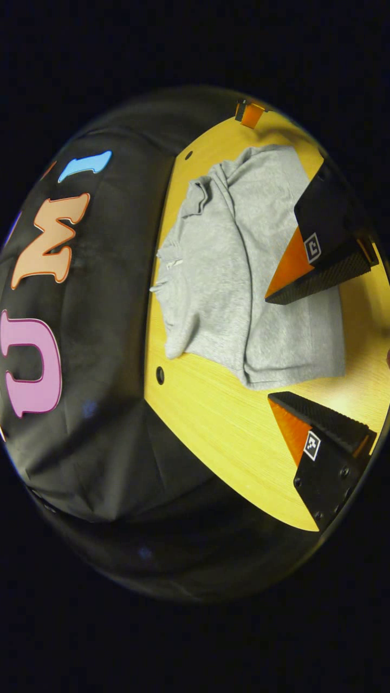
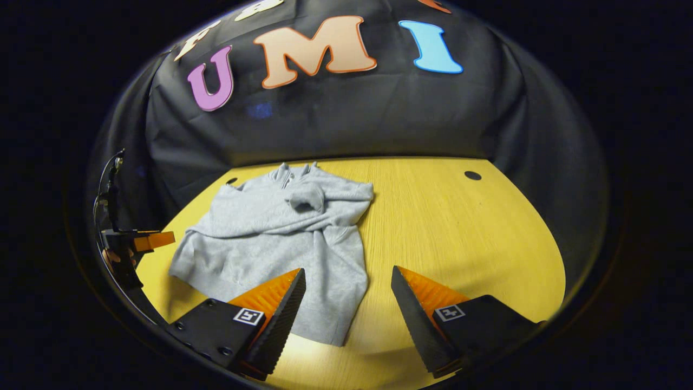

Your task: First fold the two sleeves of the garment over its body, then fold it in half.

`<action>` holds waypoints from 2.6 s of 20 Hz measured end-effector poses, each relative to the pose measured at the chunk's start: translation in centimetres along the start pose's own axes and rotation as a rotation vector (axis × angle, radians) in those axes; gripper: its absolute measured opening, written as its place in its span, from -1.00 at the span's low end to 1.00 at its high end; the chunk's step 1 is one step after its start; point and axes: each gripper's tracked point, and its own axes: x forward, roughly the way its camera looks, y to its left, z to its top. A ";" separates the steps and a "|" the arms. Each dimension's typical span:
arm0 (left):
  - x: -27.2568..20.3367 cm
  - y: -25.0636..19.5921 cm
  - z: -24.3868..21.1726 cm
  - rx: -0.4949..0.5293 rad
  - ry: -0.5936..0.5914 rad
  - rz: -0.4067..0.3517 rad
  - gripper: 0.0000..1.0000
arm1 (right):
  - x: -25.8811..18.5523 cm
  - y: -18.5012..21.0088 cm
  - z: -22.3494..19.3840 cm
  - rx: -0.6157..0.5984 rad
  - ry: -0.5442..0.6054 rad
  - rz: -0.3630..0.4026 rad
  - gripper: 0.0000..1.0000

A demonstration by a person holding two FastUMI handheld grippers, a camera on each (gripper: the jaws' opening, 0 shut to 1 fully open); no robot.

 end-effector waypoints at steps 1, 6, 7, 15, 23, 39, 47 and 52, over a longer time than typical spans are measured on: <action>0.4 0.3 -0.9 -0.004 0.027 0.001 0.91 | 0.2 0.2 -0.7 -0.012 0.016 -0.012 0.97; 1.6 1.3 -3.5 -0.034 0.086 0.000 0.92 | 1.1 0.9 -3.7 -0.062 0.090 -0.047 0.92; 1.9 1.4 -3.9 -0.043 0.093 -0.004 0.92 | 1.3 1.0 -4.2 -0.070 0.102 -0.053 0.92; 2.4 1.1 -4.9 -0.014 0.075 -0.035 0.94 | 2.2 0.9 -6.9 -0.062 0.182 -0.079 0.99; 2.2 0.1 -4.9 0.011 0.095 -0.055 0.60 | 2.7 1.7 -6.9 0.022 0.202 -0.039 0.97; 3.0 -2.2 -4.4 0.055 0.097 -0.178 -0.98 | 3.9 4.6 -7.0 0.036 0.308 0.082 -0.83; 2.3 -2.4 -4.6 0.056 0.158 -0.186 -1.00 | 3.2 5.2 -7.4 0.054 0.324 0.096 -0.91; 2.1 -2.3 -4.7 0.052 0.207 -0.196 -1.00 | 3.1 5.0 -7.1 0.084 0.345 0.112 -0.92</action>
